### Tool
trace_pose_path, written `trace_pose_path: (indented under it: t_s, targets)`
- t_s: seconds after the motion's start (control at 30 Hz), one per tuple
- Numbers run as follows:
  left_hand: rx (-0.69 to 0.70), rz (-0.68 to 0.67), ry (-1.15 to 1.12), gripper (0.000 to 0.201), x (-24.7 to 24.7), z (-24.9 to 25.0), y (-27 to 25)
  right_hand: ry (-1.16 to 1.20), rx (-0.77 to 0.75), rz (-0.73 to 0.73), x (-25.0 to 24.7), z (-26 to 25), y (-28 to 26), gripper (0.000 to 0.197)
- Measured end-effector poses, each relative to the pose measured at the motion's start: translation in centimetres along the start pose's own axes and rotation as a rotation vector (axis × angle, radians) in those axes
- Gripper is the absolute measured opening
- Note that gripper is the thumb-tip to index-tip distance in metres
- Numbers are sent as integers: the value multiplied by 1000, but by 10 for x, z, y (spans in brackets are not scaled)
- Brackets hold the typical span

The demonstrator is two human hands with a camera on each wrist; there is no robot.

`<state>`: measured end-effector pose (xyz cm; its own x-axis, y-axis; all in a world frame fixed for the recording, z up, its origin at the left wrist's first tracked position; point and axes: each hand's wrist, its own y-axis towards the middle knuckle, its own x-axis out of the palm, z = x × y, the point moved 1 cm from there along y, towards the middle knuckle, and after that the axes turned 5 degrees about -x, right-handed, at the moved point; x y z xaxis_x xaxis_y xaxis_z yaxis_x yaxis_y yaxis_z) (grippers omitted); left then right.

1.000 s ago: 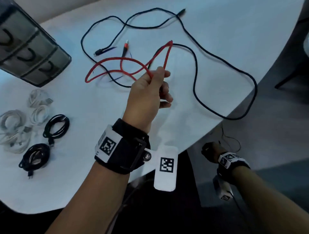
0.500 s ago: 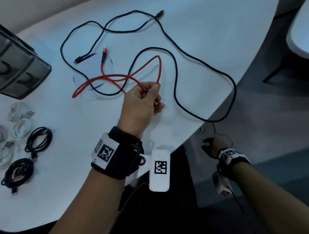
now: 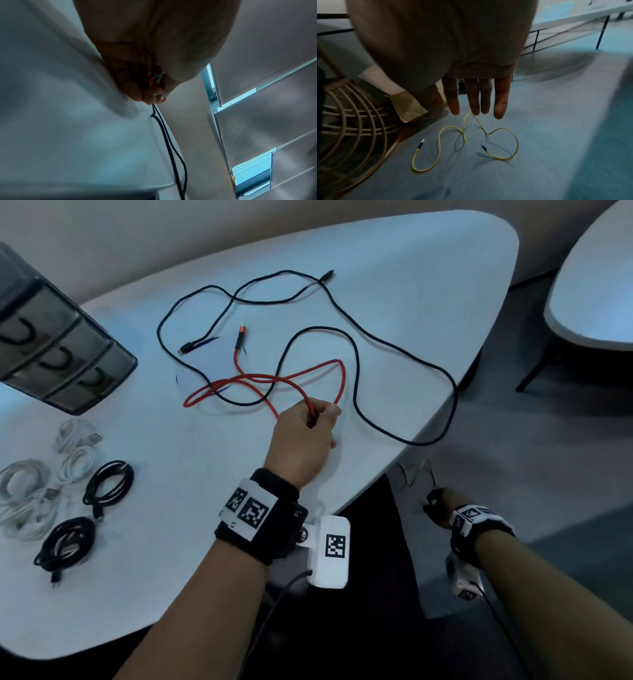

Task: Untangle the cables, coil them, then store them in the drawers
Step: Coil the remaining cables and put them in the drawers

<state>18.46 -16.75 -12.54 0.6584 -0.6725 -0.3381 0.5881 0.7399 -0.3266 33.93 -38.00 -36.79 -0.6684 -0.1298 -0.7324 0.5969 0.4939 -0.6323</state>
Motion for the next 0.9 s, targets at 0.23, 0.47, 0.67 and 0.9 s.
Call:
trace_pose_path:
  t_s: [0.23,0.47,0.67,0.9]
  targets:
    - [35,17,-17,16,-9,-11,-14,-55,15,54,-8,-17,-28,38]
    - [64,-30,289,28,-21,-4,-20,91,-133,147,-41,-70,-69,27]
    - [14,-21,113,23,-64,24,-25,-119,-324,565,-102,-149,-159,38]
    - [163,35,147,31,-115,42,-55,239,-796,735,-133,-223,-231,16]
